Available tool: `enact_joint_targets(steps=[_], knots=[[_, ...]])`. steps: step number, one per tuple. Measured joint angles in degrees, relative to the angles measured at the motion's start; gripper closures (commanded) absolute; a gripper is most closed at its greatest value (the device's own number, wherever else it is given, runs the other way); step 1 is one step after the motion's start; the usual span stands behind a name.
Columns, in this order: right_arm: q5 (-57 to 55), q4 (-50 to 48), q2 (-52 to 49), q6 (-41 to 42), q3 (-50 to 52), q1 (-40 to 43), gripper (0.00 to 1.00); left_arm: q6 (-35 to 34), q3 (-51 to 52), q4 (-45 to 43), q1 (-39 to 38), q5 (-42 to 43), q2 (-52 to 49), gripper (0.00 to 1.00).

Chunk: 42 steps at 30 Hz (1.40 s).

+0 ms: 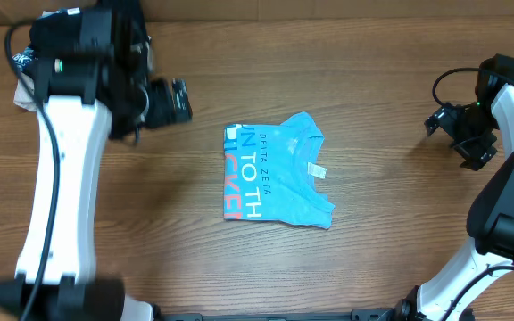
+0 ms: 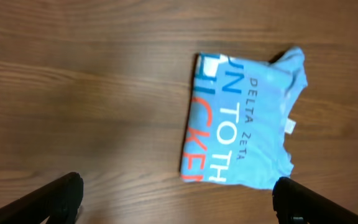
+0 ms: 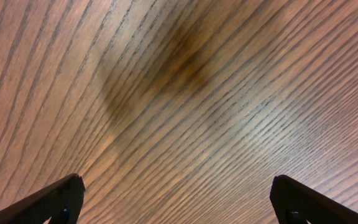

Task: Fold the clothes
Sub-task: 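Grasp the folded blue shirt's left edge with the left gripper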

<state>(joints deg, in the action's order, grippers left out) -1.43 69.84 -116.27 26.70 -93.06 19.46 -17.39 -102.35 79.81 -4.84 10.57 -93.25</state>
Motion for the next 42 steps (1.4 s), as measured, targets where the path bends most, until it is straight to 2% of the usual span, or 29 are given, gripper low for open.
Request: enact_joint_targets(steps=[4, 9, 12, 19, 24, 36, 40, 42], knots=[[0.0, -0.3, 0.0, 0.0, 0.0, 0.0, 0.00, -1.6, 15.7, -10.9, -0.8, 2.8, 5.9, 0.00], [0.1, -0.6, 0.0, 0.0, 0.0, 0.0, 0.00, -2.3, 31.5, -25.6, -0.8, 11.2, 4.7, 0.00], [0.1, -0.4, 0.0, 0.0, 0.0, 0.0, 0.00, -2.6, 36.7, -30.5, -0.8, 14.2, 2.5, 0.00], [0.1, 0.0, 0.0, 0.0, 0.0, 0.0, 0.00, -2.6, 37.8, -40.1, -0.8, 16.7, -6.5, 0.00], [0.2, 0.2, 0.0, 0.0, 0.0, 0.0, 0.00, -1.2, 37.9, -46.0, -0.8, 22.6, -14.4, 0.00], [1.4, 0.2, 0.0, -0.5, 0.0, 0.0, 0.00, 1.6, 36.1, -49.6, -2.8, 32.8, -19.8, 0.03], [1.6, 0.3, 0.0, -1.0, 0.0, 0.0, 0.00, 1.4, 35.8, -51.5, -4.1, 35.1, -20.9, 0.07], [1.7, 0.3, 0.0, -1.0, 0.0, 0.0, 0.00, 0.9, 35.8, -52.7, -4.9, 36.0, -21.5, 0.15]])
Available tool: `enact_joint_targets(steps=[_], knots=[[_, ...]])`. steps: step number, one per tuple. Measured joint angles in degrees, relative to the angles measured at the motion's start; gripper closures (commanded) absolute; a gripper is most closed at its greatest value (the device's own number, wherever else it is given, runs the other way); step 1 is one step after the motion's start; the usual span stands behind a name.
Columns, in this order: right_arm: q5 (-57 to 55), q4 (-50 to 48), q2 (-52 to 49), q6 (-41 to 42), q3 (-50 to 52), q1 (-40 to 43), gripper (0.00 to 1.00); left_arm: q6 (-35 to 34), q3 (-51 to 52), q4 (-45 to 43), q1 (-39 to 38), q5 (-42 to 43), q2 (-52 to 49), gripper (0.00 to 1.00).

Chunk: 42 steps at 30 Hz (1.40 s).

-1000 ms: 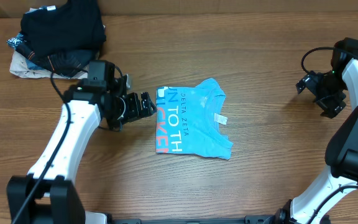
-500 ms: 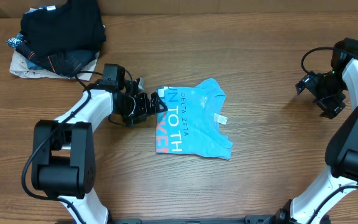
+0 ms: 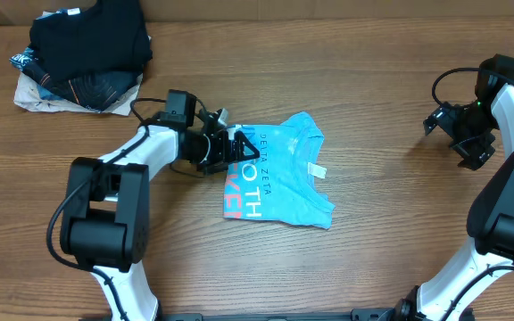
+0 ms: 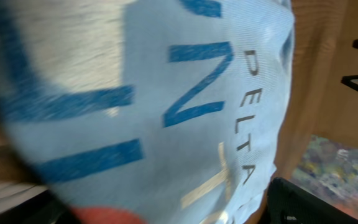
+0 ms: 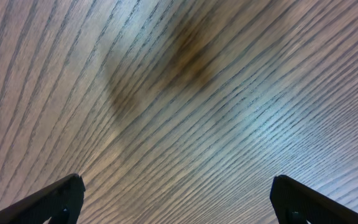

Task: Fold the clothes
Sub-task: 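Grasp the folded blue shirt's left edge with the left gripper, then carry the folded shirt with the left gripper to the clothes stack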

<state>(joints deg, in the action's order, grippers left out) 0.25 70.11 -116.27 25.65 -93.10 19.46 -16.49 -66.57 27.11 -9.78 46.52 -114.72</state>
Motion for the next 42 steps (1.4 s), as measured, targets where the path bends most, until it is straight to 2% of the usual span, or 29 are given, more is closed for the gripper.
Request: enact_joint_targets(steps=[3, 7, 10, 15, 21, 26, 34, 42], knots=[[0.0, 0.0, 0.0, -0.2, 0.0, 0.0, 0.00, -0.7, -0.2, -1.0, -1.2, 0.1, -0.9, 0.40], [0.0, 0.2, 0.0, -0.2, 0.0, 0.0, 0.00, -1.5, -0.1, -1.4, -1.8, 0.2, -2.1, 0.47], [0.2, 0.3, 0.0, -0.2, 0.0, 0.0, 0.00, -1.4, -0.1, -1.2, -1.8, -0.2, -2.3, 0.59], [0.6, 0.4, 0.0, -0.2, 0.0, 0.0, 0.00, 0.5, -1.5, 1.6, -1.9, -2.2, -3.4, 0.96], [0.9, 0.4, 0.0, -0.2, 0.0, 0.0, 0.00, 2.3, -10.8, 9.2, -2.7, -11.1, -5.0, 0.96], [0.9, 0.5, 0.0, -0.2, 0.0, 0.0, 0.00, 5.7, -20.0, 11.0, -2.6, -19.4, -5.4, 0.96], [0.9, 1.2, 0.0, -0.2, 0.0, 0.0, 0.00, 9.3, -30.2, 10.8, -1.7, -27.7, -5.4, 0.96], [0.8, 2.3, 0.0, -0.2, 0.0, 0.0, 0.00, 11.8, -31.3, 5.5, 0.9, -31.2, -5.4, 0.96]])
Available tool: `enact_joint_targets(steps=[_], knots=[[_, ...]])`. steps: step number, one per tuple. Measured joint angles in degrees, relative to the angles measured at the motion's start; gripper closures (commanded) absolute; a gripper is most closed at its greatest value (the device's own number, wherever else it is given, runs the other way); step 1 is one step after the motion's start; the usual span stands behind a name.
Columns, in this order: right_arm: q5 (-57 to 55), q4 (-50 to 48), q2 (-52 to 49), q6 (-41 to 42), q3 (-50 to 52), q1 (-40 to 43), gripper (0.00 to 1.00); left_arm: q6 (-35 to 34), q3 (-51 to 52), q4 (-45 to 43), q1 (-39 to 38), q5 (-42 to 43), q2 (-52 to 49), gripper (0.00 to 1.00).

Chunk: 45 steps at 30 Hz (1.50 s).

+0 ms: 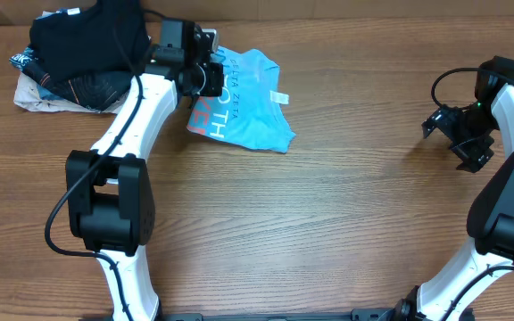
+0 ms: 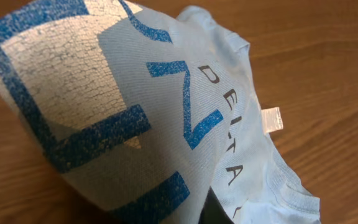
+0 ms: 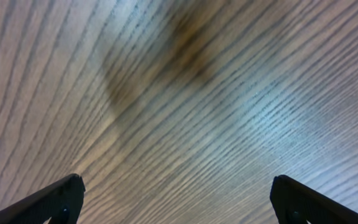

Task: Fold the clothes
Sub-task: 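Carry the folded shirt with the left gripper to the clothes stack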

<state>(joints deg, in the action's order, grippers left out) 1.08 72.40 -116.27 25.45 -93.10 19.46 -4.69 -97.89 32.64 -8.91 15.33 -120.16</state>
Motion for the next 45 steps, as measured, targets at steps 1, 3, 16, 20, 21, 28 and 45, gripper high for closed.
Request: enact_joint_targets(steps=[1, 3, 16, 20, 21, 28, 45], knots=[[0.0, 0.2, 0.0, 0.0, 0.0, 0.0, 0.00, 0.3, 0.0, -0.5, 0.4, -0.2, 0.0, 0.96], [0.0, 0.7, 0.0, -0.1, 0.0, 0.0, 0.00, 0.7, 0.0, -1.3, 1.2, -0.7, 0.0, 0.96], [0.0, 1.9, 0.0, 0.0, 0.0, 0.0, 0.00, 5.2, -6.4, -2.3, 8.3, -2.1, -0.1, 0.96], [0.0, 2.2, 0.0, 0.0, 0.0, 0.0, 0.00, 6.8, -10.7, -2.2, 9.0, -2.4, -0.2, 0.96], [0.0, 2.3, 0.0, 0.0, 0.0, 0.0, 0.00, 7.0, -11.8, -2.2, 9.0, -2.4, -0.3, 0.96], [0.0, 3.1, 0.0, 0.0, 0.0, 0.0, 0.00, 9.5, -20.3, -1.1, 9.0, -4.5, -0.3, 0.96], [0.0, 5.4, 0.0, 0.0, 0.0, 0.0, 0.00, 11.1, -21.5, -1.3, 18.3, -7.5, -0.4, 0.93]])
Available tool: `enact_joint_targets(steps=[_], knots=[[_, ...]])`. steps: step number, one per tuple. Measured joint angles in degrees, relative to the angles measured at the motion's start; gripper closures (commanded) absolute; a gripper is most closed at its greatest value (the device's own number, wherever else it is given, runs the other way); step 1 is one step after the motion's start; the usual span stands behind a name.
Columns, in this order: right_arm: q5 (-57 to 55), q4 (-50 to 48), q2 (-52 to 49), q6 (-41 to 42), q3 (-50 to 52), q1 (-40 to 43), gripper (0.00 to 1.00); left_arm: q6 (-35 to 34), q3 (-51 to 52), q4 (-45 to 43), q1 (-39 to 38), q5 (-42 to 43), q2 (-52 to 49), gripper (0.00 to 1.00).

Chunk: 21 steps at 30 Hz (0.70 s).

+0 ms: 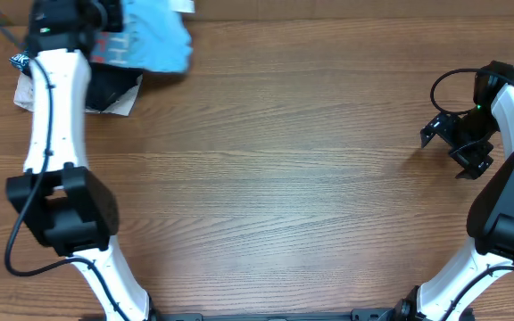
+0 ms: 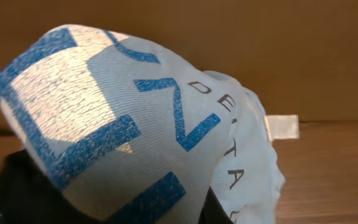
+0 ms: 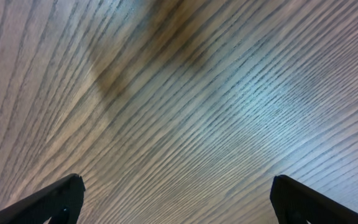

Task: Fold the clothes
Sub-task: 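Carry the folded shirt with the left gripper to the clothes stack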

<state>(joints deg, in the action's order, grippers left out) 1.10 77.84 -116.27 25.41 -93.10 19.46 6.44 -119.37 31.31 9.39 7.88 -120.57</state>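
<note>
The folded light-blue T-shirt [image 1: 150,36] with blue, white and red lettering hangs at the far left corner of the table, over the pile of folded dark clothes [image 1: 105,82]. My left gripper [image 1: 105,20] is shut on its edge; in the left wrist view the shirt [image 2: 142,124] fills the frame and hides the fingers. My right gripper [image 1: 460,147] stands open at the right edge, with only bare wood between its fingertips [image 3: 61,199].
The pile of dark clothes lies on a pale sheet [image 1: 29,89] at the far left. A brown wall [image 2: 229,43] stands behind the table. The wooden table [image 1: 284,178] stretches between the two arms.
My left gripper has carried the blue shirt further to the far left, from beside the pile to over it. The right arm has shifted only slightly.
The folded blue shirt lay at the table's middle with my left gripper open above and to its left. Then the gripper was at the shirt's left edge. Later it held the shirt near the far edge beside the dark pile, and now over that pile.
</note>
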Motion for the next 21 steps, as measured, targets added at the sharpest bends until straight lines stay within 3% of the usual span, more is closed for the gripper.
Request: enact_joint_targets(steps=[10, 14, 21], knots=[[0.0, 1.5, 0.0, 0.0, 0.0, 0.0, 0.00, -0.3, 0.0, 0.6, 8.0, 0.0, 0.0, 0.90], [0.0, 2.2, 0.0, 0.0, 0.0, 0.0, 0.00, -0.5, 0.0, 0.7, 9.4, 0.0, -0.5, 0.79], [0.0, 3.2, 0.0, 0.0, 0.0, 0.0, 0.00, -1.6, 0.0, 0.7, 10.8, -0.5, -5.1, 0.50]])
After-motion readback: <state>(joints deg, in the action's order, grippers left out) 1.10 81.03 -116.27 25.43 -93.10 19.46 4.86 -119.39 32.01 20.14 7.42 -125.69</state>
